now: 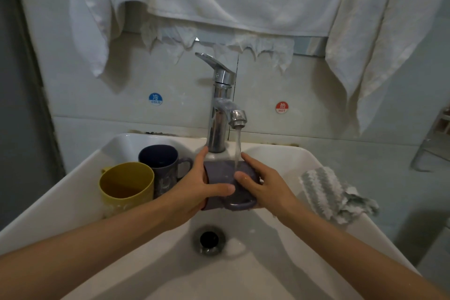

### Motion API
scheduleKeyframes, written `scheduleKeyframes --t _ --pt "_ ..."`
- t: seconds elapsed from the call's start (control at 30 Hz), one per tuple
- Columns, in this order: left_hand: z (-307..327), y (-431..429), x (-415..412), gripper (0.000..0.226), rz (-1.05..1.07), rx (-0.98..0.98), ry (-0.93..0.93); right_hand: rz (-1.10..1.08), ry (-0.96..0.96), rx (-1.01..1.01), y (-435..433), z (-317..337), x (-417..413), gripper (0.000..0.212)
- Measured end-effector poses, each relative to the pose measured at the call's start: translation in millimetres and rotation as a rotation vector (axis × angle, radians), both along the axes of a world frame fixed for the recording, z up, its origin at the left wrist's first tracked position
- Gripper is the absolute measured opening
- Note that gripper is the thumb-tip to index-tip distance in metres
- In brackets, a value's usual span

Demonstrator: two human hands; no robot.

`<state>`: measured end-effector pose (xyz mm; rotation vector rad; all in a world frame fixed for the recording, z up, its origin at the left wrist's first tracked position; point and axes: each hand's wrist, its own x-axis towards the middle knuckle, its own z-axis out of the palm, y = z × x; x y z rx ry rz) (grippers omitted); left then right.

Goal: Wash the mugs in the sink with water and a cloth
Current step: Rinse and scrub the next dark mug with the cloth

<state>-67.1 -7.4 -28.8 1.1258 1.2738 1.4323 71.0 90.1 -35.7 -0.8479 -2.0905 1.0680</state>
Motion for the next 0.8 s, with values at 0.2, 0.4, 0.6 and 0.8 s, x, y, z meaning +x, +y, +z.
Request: scheduleKeyframes --t 0.2,0.4,0.6,0.8 --pt "0.3 2.5 -6.2 0.081 0.094 0.022 -0.035 0.008 0.232 -0.283 -7.5 8.7 2.7 0.031" --pt "3.8 1.0 -4.1 0.076 0.089 0.048 0.032 -0.055 0.196 -0.238 -8.9 10.7 -0.1 0.034" --pt "0.6 -4.4 6.5 0.078 0.052 0.066 0.24 -0.107 0.064 -0.233 -12.8 3.1 -9.7 0.045" --pt "4.2 -4.2 6.4 0.071 0.021 0.049 0.218 -0.163 0.15 -0.511 -12.0 6.5 -5.2 0.031"
